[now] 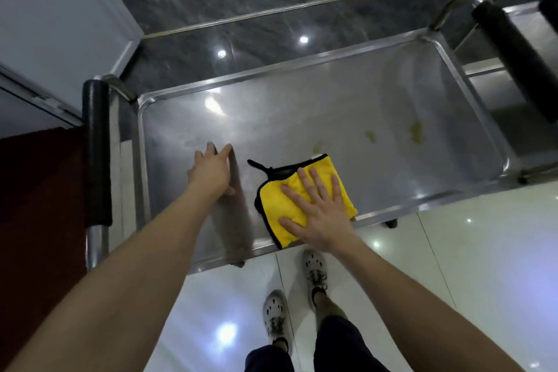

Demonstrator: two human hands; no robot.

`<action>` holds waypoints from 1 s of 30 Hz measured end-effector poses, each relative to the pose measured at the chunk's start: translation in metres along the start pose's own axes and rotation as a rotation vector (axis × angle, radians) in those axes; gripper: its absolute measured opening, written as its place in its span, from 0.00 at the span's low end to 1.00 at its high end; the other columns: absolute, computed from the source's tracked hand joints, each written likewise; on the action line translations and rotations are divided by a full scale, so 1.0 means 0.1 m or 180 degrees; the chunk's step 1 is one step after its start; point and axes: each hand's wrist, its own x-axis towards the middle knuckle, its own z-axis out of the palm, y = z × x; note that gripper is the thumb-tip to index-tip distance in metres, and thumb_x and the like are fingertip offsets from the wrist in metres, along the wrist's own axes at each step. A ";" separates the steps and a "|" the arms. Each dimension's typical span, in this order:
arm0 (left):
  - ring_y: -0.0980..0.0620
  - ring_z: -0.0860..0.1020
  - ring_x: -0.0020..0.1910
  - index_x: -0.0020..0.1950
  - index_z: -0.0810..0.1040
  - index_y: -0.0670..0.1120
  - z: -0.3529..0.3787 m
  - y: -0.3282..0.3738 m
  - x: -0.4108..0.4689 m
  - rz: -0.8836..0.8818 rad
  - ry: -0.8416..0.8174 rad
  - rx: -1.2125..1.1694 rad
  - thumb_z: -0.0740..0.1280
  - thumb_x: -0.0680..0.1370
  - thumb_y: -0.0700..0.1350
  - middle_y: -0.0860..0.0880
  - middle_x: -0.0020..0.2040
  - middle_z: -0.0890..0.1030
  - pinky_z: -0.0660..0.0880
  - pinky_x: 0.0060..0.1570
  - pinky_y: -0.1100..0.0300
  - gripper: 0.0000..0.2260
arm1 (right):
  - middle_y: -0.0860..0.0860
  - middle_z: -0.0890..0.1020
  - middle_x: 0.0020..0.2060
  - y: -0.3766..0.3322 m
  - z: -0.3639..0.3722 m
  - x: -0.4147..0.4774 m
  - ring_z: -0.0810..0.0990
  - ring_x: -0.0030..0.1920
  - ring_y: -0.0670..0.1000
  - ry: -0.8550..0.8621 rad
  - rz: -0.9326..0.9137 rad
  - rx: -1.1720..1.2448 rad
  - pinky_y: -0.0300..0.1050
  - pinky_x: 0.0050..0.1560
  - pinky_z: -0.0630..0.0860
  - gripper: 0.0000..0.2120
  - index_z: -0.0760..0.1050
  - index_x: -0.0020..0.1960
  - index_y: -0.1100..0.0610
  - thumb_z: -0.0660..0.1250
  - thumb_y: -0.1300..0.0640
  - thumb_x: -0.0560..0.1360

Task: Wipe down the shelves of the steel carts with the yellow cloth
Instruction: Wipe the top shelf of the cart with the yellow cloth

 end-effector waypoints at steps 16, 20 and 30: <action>0.35 0.51 0.87 0.89 0.49 0.58 0.12 -0.08 0.24 -0.0313 -0.0039 0.0027 0.86 0.69 0.54 0.44 0.89 0.49 0.63 0.82 0.44 0.59 | 0.59 0.43 0.87 0.32 -0.04 3.30 0.39 0.86 0.66 -0.0416 0.0036 0.0033 0.81 0.77 0.39 0.40 0.52 0.87 0.38 0.48 0.24 0.79; 0.36 0.53 0.87 0.89 0.49 0.57 0.08 -0.09 0.24 -0.0244 -0.0031 0.0147 0.85 0.68 0.56 0.44 0.89 0.49 0.62 0.80 0.47 0.60 | 0.59 0.48 0.87 -0.25 0.12 3.05 0.42 0.86 0.64 -0.0335 -0.0312 -0.0001 0.80 0.77 0.41 0.36 0.57 0.86 0.39 0.48 0.26 0.81; 0.33 0.52 0.86 0.89 0.51 0.57 -0.02 0.01 0.10 -0.0221 -0.0081 0.0000 0.86 0.70 0.51 0.43 0.89 0.49 0.67 0.80 0.43 0.58 | 0.58 0.51 0.87 -0.21 0.06 0.28 0.48 0.86 0.66 -0.0248 -0.0758 0.0432 0.83 0.75 0.49 0.36 0.57 0.86 0.41 0.59 0.30 0.83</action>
